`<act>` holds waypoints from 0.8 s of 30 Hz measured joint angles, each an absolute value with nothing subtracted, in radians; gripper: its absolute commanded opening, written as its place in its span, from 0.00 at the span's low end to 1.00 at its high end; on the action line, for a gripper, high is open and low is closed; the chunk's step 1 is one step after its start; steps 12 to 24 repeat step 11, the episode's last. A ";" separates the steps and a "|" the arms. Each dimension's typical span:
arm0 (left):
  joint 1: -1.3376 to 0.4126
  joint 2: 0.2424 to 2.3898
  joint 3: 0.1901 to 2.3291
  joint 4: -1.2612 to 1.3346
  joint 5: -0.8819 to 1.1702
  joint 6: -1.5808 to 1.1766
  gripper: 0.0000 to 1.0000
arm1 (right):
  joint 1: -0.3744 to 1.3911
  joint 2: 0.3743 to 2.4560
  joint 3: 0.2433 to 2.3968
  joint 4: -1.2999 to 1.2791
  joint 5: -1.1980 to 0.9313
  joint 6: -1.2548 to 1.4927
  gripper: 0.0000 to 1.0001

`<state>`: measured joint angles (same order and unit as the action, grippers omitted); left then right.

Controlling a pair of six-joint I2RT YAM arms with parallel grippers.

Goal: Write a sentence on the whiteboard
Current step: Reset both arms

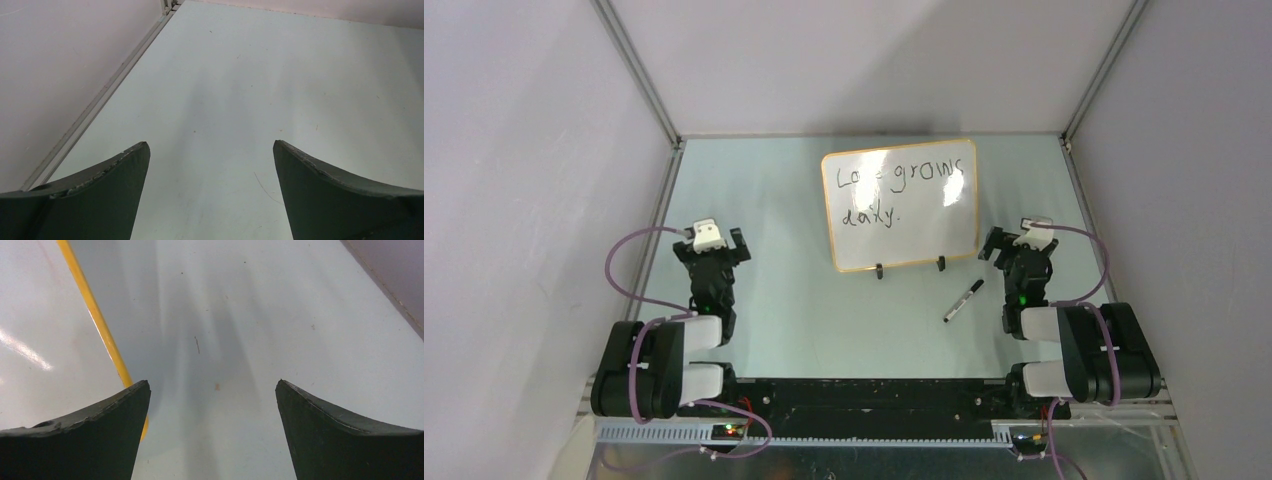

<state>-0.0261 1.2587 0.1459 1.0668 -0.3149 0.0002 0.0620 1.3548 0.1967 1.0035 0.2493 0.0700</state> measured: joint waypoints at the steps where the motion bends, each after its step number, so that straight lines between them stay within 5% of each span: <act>1: -0.026 1.259 0.146 1.066 -0.316 0.000 1.00 | 0.060 1.355 0.197 1.003 0.246 0.070 0.99; 24: -0.023 1.259 0.150 1.050 -0.313 0.000 0.99 | 0.035 1.355 0.199 0.997 0.210 0.071 0.99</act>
